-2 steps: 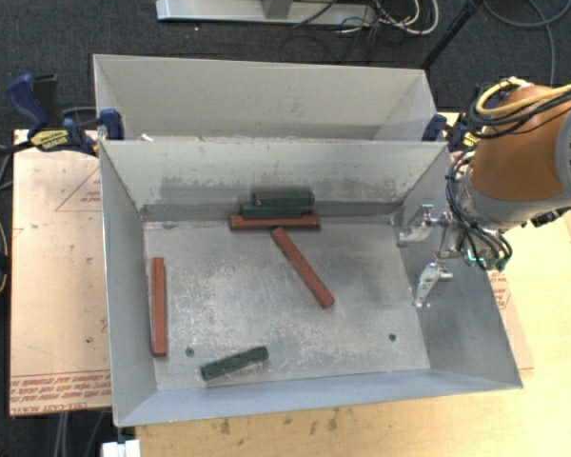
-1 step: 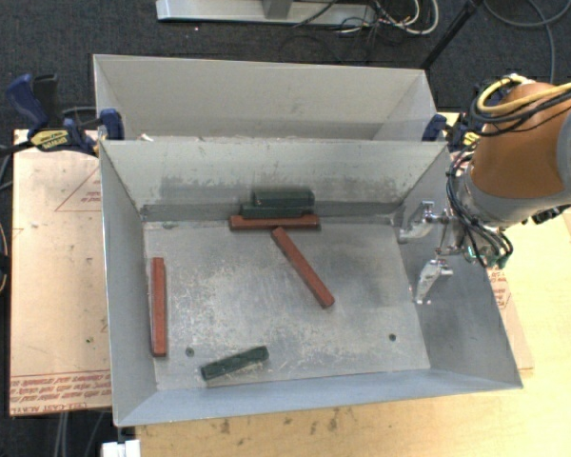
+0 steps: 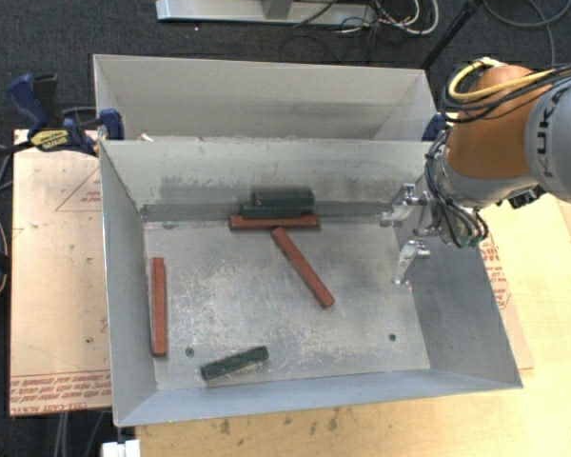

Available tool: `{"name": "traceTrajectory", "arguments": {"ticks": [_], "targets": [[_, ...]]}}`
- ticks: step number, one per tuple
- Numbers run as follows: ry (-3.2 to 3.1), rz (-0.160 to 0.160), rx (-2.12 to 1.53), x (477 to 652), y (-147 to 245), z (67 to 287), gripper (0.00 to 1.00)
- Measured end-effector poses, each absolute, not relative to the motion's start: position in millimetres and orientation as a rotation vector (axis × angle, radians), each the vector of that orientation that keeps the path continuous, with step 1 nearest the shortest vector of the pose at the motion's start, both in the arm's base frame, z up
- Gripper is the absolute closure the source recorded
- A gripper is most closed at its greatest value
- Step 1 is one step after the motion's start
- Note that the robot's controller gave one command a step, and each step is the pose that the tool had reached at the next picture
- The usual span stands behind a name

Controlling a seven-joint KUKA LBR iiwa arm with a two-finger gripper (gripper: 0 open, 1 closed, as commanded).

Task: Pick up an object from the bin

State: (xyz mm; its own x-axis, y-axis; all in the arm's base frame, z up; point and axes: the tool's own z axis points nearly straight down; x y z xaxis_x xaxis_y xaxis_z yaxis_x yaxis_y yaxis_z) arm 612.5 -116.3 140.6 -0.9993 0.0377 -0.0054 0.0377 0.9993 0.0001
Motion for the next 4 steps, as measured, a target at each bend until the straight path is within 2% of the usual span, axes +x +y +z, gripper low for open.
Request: {"name": "traceTrajectory", "arguments": {"ticks": [2,3,4], "targets": [[3.141,0.003,-0.089,591.7,-37.5,127.4,0.0],[3.131,0.002,-0.119,597.8,-43.2,96.6,0.0],[3.141,-0.003,0.014,607.9,-43.8,75.4,0.0]]}}
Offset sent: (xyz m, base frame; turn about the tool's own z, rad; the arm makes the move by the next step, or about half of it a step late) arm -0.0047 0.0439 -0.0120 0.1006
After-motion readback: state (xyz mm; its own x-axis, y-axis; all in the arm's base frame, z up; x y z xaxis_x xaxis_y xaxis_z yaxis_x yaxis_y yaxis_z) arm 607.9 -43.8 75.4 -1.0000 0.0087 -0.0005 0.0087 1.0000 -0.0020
